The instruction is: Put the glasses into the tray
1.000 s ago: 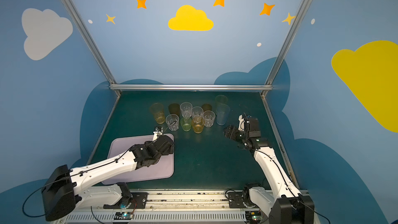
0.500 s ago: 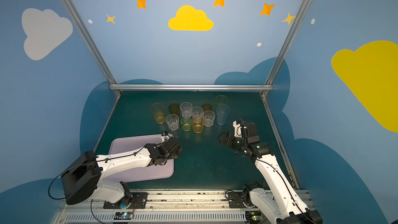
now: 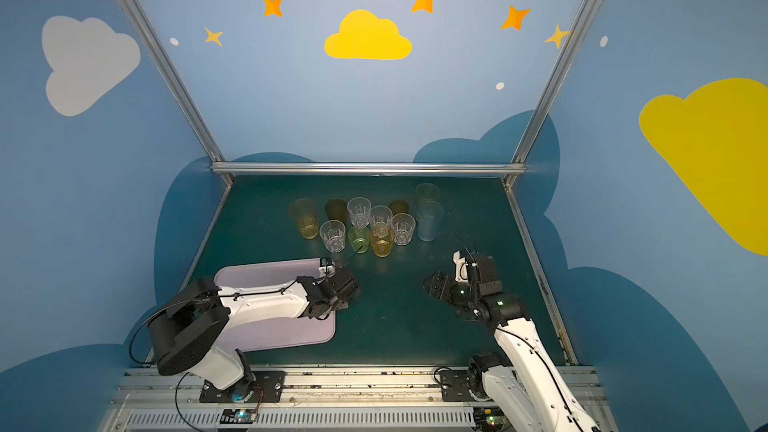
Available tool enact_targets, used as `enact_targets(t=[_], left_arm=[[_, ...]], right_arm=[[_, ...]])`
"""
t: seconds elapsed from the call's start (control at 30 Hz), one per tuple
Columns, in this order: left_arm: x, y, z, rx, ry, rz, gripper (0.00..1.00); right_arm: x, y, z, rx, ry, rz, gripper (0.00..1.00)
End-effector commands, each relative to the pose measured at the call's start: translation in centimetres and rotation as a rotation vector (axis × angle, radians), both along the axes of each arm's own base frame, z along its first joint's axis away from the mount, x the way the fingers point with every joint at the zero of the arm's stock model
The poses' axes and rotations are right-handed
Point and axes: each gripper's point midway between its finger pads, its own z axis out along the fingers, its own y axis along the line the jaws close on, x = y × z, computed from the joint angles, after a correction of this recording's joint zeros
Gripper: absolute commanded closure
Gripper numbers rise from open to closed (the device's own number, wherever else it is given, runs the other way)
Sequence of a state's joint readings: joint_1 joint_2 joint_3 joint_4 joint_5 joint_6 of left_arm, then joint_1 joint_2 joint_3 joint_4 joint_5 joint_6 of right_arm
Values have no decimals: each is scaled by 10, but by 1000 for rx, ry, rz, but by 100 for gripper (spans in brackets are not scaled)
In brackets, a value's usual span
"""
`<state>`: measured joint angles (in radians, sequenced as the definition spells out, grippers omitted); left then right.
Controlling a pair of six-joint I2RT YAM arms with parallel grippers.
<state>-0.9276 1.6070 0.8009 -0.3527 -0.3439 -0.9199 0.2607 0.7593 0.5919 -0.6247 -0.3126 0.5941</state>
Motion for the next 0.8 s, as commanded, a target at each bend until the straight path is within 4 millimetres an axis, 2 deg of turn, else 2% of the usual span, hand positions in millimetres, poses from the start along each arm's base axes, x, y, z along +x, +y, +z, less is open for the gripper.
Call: enact_targets(t=[0.0,0.43,0.7,0.77], left_arm=[[-2,-8,-5,0,12,-8,69],[-8,-45,-2,-69,-6,-51,74],[-9,-74,-4,-99,3,-102,74],[-6,-88,-1,-129,4,-132,74]], right_arm=[[-6,-6,-4,-18,11,-26,13],[-18,-14,-11,-49,28,-34,13],[-19,-14,-12,-50,36,-36,13],[-20,-15,-13,-53,41,-39,13]])
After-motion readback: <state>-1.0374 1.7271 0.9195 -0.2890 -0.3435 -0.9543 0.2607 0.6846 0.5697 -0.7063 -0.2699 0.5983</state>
